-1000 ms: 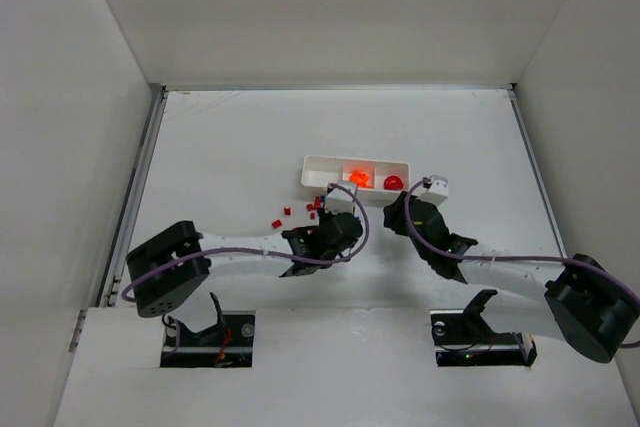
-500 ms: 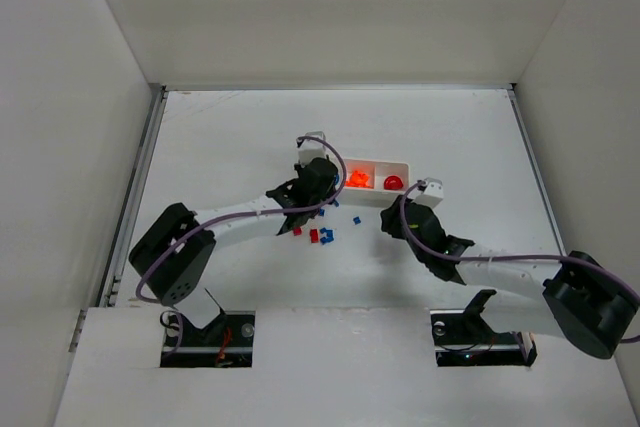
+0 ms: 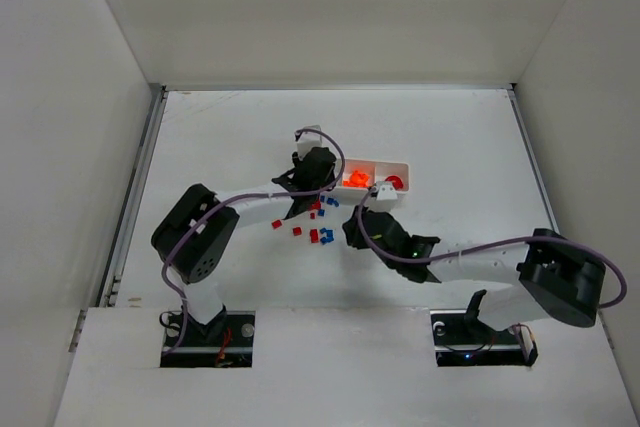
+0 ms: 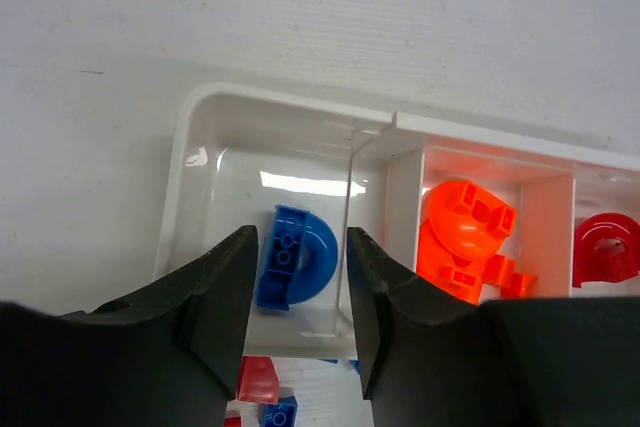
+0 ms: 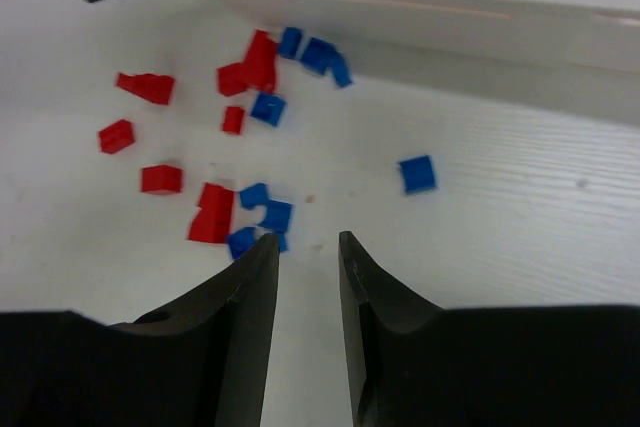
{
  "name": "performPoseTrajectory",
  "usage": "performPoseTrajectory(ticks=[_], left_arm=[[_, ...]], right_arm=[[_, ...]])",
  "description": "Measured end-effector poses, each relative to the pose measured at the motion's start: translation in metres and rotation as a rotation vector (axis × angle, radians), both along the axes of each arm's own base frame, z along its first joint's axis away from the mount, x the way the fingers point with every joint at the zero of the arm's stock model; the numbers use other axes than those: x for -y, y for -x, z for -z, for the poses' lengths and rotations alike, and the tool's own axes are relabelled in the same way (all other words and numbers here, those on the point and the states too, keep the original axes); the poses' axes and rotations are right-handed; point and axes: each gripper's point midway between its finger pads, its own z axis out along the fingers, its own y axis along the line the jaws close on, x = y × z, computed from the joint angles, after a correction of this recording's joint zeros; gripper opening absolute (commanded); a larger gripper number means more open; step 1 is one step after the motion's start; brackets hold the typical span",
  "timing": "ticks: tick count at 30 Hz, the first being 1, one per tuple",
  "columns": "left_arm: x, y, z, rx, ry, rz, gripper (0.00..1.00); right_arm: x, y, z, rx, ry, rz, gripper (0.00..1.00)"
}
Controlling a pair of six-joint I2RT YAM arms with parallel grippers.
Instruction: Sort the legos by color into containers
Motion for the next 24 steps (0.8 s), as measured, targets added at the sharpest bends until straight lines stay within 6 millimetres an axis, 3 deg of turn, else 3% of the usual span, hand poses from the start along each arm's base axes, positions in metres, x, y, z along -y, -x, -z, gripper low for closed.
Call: performPoseTrajectory(ticks=[4, 7, 11, 15, 19, 24], left_arm=[[-0.004, 0.007, -0.009, 0.012, 0.025, 0.0, 0.43], [-0.018, 0.02, -0.029, 0.036, 0.086, -0.017, 0.43], [-0.062, 0.031, -0.067, 0.108, 0.216, -0.118, 0.43], [-0.111, 0.039, -0.091, 0.174, 0.31, -0.243, 0.43], [-0.138, 0.052, -0.094, 0.194, 0.359, -0.314, 0.43], [-0.149, 0.068, -0.076, 0.159, 0.347, -0.333, 0.43]], right_arm=[[-0.033, -0.002, -0.01, 0.014, -0.003, -0.046, 0.39], [-0.057, 0.0, -0.009, 0.013, 0.01, -0.082, 0.42], [-0.092, 0.005, 0.0, 0.012, 0.042, -0.141, 0.47], [-0.12, 0.002, 0.006, 0.021, 0.07, -0.18, 0.51], [-0.134, -0.005, 0.014, 0.023, 0.091, -0.192, 0.51], [-0.143, -0.011, 0.031, 0.006, 0.124, -0.201, 0.51]])
